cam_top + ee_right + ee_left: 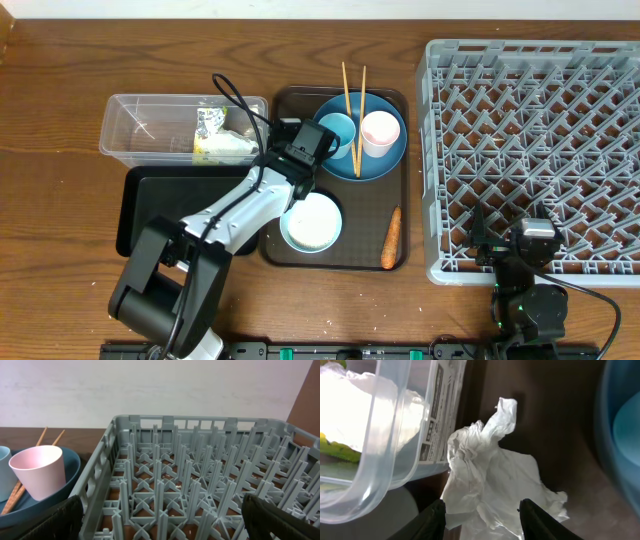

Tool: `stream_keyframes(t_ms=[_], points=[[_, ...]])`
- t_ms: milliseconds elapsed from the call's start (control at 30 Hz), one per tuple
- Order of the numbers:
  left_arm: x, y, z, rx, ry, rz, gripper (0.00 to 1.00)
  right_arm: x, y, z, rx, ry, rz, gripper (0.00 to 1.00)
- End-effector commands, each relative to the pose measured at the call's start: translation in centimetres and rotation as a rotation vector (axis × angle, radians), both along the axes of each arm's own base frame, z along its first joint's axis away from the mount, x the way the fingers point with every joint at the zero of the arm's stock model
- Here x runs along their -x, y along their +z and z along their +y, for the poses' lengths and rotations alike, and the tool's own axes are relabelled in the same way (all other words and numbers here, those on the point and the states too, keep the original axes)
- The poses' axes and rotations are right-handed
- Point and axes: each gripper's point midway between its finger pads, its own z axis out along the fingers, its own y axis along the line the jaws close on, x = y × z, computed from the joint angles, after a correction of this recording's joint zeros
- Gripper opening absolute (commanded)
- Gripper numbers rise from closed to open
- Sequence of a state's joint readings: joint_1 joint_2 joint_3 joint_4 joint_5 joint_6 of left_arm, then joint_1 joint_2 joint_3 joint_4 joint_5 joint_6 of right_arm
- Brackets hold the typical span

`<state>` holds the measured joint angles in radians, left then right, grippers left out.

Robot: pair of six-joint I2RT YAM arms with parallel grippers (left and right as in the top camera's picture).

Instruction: Sort waste into correct bins and load items into the dishwasher rack

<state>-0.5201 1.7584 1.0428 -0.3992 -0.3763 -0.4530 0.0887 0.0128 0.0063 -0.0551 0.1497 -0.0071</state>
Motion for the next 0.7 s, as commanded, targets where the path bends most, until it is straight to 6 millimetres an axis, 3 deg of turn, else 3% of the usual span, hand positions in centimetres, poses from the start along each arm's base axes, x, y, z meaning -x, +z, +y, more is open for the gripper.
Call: stream_keyframes(t_ms=[0, 667], points=[[0.0, -0.1, 0.7, -0.027, 0.024, -0.01, 0.5, 0.0, -0.1, -0.3, -0.006, -0.014, 0.003, 0.99], [-0.1, -1.3, 0.4, -0.023, 0.026, 0.005, 0.5, 0.0, -0.1, -0.3, -0.006, -0.014, 0.003, 0.99]])
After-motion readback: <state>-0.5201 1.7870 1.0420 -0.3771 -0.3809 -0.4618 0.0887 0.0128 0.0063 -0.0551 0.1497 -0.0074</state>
